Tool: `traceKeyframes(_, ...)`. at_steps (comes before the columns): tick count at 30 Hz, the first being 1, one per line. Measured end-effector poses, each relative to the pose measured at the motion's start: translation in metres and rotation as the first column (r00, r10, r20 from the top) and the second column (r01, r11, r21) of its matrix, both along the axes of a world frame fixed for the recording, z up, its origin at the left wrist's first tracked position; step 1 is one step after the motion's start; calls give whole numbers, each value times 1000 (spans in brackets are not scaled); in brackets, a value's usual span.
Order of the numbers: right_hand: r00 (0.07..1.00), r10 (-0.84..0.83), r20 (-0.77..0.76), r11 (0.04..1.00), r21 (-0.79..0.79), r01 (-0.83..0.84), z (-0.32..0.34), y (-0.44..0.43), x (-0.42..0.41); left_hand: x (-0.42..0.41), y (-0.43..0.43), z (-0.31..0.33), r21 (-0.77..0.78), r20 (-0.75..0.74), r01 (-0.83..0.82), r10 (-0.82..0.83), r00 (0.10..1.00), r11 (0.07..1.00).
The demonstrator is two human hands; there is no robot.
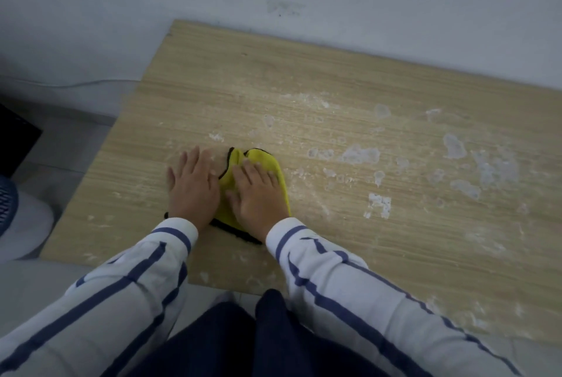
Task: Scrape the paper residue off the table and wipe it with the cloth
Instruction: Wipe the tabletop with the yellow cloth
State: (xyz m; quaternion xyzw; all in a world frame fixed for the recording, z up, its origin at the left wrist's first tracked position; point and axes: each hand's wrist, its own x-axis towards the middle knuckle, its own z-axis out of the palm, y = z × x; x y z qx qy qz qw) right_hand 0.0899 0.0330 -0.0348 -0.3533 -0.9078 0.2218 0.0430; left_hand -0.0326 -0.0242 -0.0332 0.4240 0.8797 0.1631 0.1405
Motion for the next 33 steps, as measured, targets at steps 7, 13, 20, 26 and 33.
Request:
traceKeyframes(7,994,-101,48,991,89,96,-15,29,37,2,4,-9,-92,-7,32,-33,999,995)
traceKeyframes(13,966,-252,50,966,69,249,-11,52,50,12,18,-15,-134,-39,47,-53,998,990)
traceKeyframes(20,973,-132,-189,991,1,134,-8,45,67,14,22,-19,-133,-61,41,-49,997,990)
traceKeyframes(26,809,-570,-144,818,-6,576,-6,85,100,16,28,-21,-138,-76,50,-61,995,989)
traceKeyframes(33,932,-214,-292,975,-125,185,-4,49,39,16,29,-20,-133,-77,58,-69,995,989)
